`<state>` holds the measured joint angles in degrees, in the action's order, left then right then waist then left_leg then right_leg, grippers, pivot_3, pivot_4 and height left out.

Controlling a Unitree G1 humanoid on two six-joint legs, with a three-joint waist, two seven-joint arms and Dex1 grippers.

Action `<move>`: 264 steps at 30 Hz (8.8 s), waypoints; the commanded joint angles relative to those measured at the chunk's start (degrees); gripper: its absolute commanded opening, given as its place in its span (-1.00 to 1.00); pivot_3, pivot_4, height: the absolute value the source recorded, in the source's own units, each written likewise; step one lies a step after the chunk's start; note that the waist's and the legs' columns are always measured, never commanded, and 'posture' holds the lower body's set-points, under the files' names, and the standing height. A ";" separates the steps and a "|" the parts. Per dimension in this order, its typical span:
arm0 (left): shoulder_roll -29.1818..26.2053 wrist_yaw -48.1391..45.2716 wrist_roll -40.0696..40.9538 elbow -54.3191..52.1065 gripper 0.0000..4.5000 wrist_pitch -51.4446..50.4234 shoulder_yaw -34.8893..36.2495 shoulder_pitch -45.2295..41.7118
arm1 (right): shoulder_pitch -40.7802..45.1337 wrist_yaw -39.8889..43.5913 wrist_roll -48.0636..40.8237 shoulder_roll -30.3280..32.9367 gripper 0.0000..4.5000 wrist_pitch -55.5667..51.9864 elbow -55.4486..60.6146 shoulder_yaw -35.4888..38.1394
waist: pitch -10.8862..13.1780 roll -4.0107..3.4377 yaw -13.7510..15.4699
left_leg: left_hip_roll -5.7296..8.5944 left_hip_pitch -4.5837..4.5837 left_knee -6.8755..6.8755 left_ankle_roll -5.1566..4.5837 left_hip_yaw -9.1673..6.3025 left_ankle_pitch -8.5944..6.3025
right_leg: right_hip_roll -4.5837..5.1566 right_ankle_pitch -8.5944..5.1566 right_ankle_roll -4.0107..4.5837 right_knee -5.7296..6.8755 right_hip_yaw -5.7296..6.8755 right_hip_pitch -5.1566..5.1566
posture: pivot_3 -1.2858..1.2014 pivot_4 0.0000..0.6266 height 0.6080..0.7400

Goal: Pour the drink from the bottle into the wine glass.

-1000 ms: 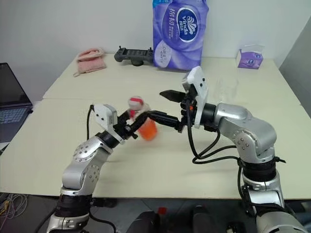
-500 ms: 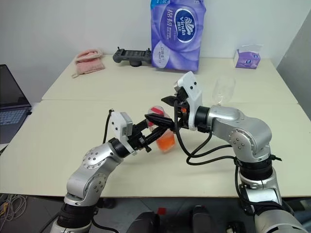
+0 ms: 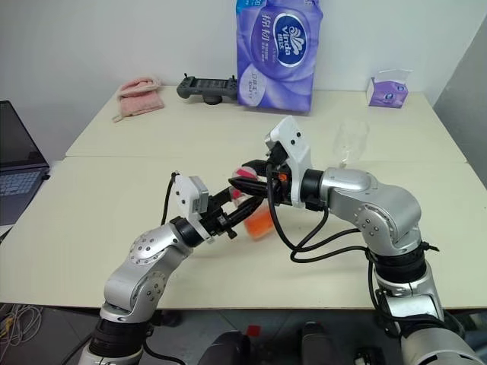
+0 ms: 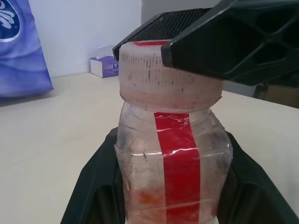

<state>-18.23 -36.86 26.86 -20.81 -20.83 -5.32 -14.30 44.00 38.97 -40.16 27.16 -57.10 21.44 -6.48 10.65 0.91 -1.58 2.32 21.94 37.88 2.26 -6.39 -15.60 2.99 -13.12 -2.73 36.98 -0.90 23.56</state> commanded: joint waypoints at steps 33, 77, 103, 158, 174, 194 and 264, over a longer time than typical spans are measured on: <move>-0.65 -5.96 1.01 3.37 -0.19 2.11 0.08 -6.91 | -6.83 -13.18 -2.40 -2.04 1.00 -4.48 14.99 7.96 | 0.07 0.01 0.12 | -0.06 0.02 0.04 -0.14 -0.01 -0.10 | 0.14 -0.03 -0.04 0.00 -0.07 0.00 | 0.03 -0.52 1.00; -1.32 -7.79 -0.93 7.72 -0.19 4.19 0.57 -8.84 | -6.35 -31.75 -1.09 -11.97 0.09 -13.55 22.34 6.37 | 0.06 0.01 -0.11 | -0.01 -0.01 0.00 -0.16 0.02 -0.10 | 0.04 -0.03 -0.04 0.03 -0.05 0.04 | 0.03 -0.52 1.00; -1.19 -7.70 -1.51 7.37 -0.19 4.42 0.54 -8.50 | -6.03 -32.42 2.62 -9.98 -0.18 -13.28 20.47 3.90 | 0.06 0.00 -0.11 | -0.01 -0.01 -0.02 -0.16 0.01 -0.10 | 0.04 -0.03 -0.04 0.03 -0.05 0.04 | 0.03 -0.52 1.00; -0.59 -12.36 -1.39 12.83 -0.20 5.41 -0.38 -13.76 | -6.82 -24.70 7.11 -7.08 1.00 -10.01 22.51 7.07 | 0.19 -0.01 0.06 | -0.02 0.25 0.03 -0.03 0.03 -0.02 | 0.12 -0.02 -0.08 0.12 -0.09 0.31 | 0.03 -0.52 1.00; 0.04 -12.16 -1.23 12.16 -0.20 5.01 -0.20 -12.84 | -7.33 -34.76 8.98 -14.81 1.00 -16.96 25.92 5.51 | 0.19 -0.02 -0.09 | 0.00 0.25 0.01 -0.04 0.06 -0.02 | 0.07 -0.01 -0.07 0.23 -0.10 0.40 | 0.03 -0.52 1.00; 0.13 -11.59 -1.34 12.23 -0.20 4.85 -0.39 -13.51 | -5.03 -19.09 7.45 -4.63 -0.17 -5.54 14.65 7.88 | 0.18 -0.02 -0.16 | 0.03 0.24 0.04 -0.04 0.12 -0.02 | 0.06 -0.01 -0.07 0.21 -0.10 0.38 | 0.03 -0.52 1.00; 1.19 -12.01 -2.33 12.12 -0.21 5.29 -1.80 -11.89 | 0.91 -7.20 9.88 -4.72 1.00 1.56 1.67 3.44 | 0.19 -0.02 -0.04 | 0.00 0.45 0.10 0.04 0.05 0.06 | 0.08 0.06 0.04 0.27 -0.07 0.53 | 0.03 -0.52 1.00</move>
<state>-17.36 -48.43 24.28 -8.06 -16.98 -7.51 -25.64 43.50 32.69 -29.37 22.37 -55.03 22.06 -5.40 10.84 0.89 -1.62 2.32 22.39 37.98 2.30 -6.34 -15.54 3.07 -13.06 -2.69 37.25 -0.98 24.10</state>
